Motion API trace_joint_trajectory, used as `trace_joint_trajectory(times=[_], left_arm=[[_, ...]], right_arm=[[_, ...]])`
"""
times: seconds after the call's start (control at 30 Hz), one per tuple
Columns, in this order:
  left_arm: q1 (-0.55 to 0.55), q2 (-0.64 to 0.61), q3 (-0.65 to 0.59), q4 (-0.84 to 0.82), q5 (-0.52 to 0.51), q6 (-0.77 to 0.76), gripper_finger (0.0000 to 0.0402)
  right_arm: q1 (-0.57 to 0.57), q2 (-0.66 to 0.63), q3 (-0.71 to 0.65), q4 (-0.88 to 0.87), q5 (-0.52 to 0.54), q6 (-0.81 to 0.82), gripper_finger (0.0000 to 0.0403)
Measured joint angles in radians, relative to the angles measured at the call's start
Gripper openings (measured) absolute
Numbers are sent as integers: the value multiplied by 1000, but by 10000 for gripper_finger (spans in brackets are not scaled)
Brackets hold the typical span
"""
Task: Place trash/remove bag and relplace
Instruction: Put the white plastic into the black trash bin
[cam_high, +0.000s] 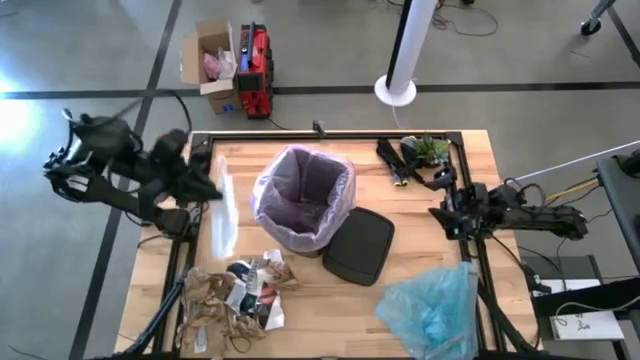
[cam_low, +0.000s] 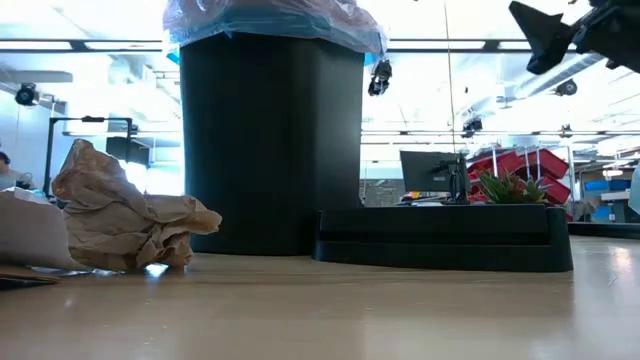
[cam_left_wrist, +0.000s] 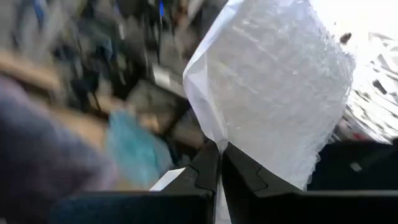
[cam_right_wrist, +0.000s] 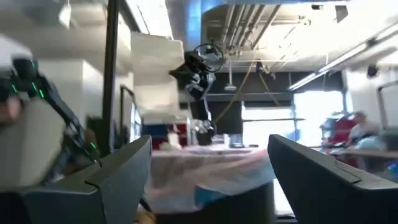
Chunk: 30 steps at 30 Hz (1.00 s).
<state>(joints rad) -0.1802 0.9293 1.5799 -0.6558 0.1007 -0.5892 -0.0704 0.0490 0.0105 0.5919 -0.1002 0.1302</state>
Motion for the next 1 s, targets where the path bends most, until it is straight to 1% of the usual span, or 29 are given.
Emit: trace_joint_trajectory(times=[0.07,0.1,0.2,0.27,0.37,0.43,0.5,0.63,0.77,0.9,1.0], left_arm=[[0,13,-5,64,-74,71,0],[0,25,-6,88,-117,112,0],[0,73,-6,139,-277,234,0],[1,112,-6,143,-350,289,0],[5,173,-14,154,-364,319,0],[8,218,-22,188,-362,317,0],[10,267,-38,232,-341,317,0],[35,324,-59,374,-247,284,0],[84,357,-63,362,-140,218,0],[130,363,-69,349,2,202,0],[168,344,-62,349,92,191,0]], right_arm=[[0,0,0,12,28,88,309],[0,0,0,15,65,124,309],[0,0,0,25,221,230,309],[0,0,0,42,331,269,309],[0,0,0,70,467,271,309],[0,0,0,124,509,271,309],[0,0,0,193,528,263,309],[0,1,0,333,530,231,309],[0,0,0,409,530,226,309],[0,14,32,363,542,236,309],[0,56,98,241,541,248,309]])
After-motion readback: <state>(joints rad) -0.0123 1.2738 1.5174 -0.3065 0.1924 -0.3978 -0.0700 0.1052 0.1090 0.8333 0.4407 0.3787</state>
